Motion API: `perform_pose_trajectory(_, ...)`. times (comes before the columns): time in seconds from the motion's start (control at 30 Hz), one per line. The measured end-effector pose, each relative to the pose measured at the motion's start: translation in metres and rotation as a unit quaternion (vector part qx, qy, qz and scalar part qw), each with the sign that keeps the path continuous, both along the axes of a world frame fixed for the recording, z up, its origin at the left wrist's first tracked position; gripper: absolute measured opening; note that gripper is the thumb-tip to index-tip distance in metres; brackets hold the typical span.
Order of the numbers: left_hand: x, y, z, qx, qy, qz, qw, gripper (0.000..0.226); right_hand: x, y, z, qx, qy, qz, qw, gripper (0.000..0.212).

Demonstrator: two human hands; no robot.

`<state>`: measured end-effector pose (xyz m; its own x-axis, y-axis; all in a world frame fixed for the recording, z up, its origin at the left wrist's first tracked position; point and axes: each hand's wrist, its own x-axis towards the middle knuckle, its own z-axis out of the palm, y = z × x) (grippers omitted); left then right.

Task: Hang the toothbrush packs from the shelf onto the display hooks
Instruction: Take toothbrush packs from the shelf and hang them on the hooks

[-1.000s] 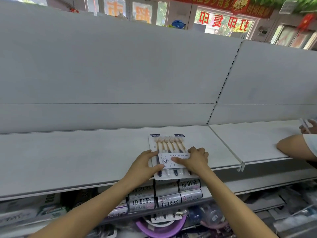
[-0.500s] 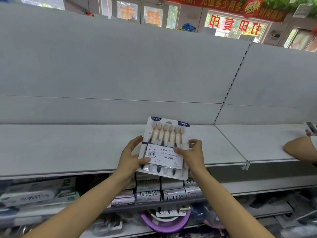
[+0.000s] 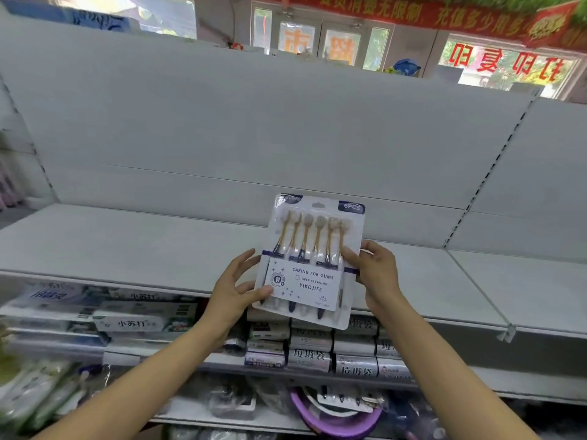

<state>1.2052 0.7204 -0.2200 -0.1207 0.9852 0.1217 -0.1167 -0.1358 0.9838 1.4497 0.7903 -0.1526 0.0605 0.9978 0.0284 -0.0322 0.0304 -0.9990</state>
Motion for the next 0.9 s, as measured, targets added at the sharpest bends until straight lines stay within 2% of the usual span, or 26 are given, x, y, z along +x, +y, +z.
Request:
perform_pose_trajectory(0.1, -0.028, -0.01, -0.007, -0.019, 0.024, 0.03, 0.999, 0.073, -0.02, -0.006, 0.01, 0.033, 0.007, 0.02, 0.999, 0.01)
perform_pose_trajectory(0.27, -0.073, -0.029, -0.017, -0.036, 0.003, 0.038, 0.999, 0.095, -0.063, -0.02, 0.021, 0.069, -0.001, 0.056, 0.996, 0.009)
perform_pose_trajectory(0.33, -0.091, -0.039, -0.02, -0.046, 0.001, 0.038, 0.998, 0.097, -0.085, -0.027, 0.026, 0.077, 0.007, 0.072, 0.994, 0.009)
perform_pose_trajectory(0.43, -0.122, -0.058, -0.023, -0.046, -0.006, 0.046, 0.998, 0.086, -0.123, -0.038, 0.031, 0.085, 0.023, 0.099, 0.991, 0.013)
perform_pose_trajectory(0.53, -0.158, -0.08, -0.023, -0.039, 0.005, 0.057, 0.998, 0.044, -0.17, -0.052, 0.033, 0.089, 0.03, 0.123, 0.988, 0.014)
perform_pose_trajectory(0.57, -0.172, -0.087, -0.023, -0.037, 0.008, 0.065, 0.997, 0.037, -0.187, -0.058, 0.032, 0.088, 0.031, 0.131, 0.987, 0.012)
perform_pose_trajectory(0.63, -0.204, -0.102, -0.023, -0.028, 0.012, 0.083, 0.996, 0.048, -0.223, -0.069, 0.03, 0.088, 0.032, 0.143, 0.985, 0.009)
perform_pose_trajectory(0.7, -0.237, -0.118, -0.02, -0.024, 0.006, 0.102, 0.994, 0.07, -0.26, -0.082, 0.027, 0.089, 0.036, 0.15, 0.984, 0.012)
perform_pose_trajectory(0.77, -0.273, -0.135, -0.02, -0.017, -0.005, 0.12, 0.993, 0.08, -0.298, -0.096, 0.025, 0.089, 0.042, 0.156, 0.983, 0.017)
perform_pose_trajectory(0.83, -0.309, -0.154, -0.02, -0.015, -0.019, 0.132, 0.991, 0.077, -0.334, -0.111, 0.023, 0.086, 0.043, 0.161, 0.982, 0.018)
perform_pose_trajectory(0.9, -0.344, -0.175, -0.019, -0.017, -0.02, 0.132, 0.991, 0.065, -0.371, -0.126, 0.021, 0.084, 0.044, 0.169, 0.981, 0.015)
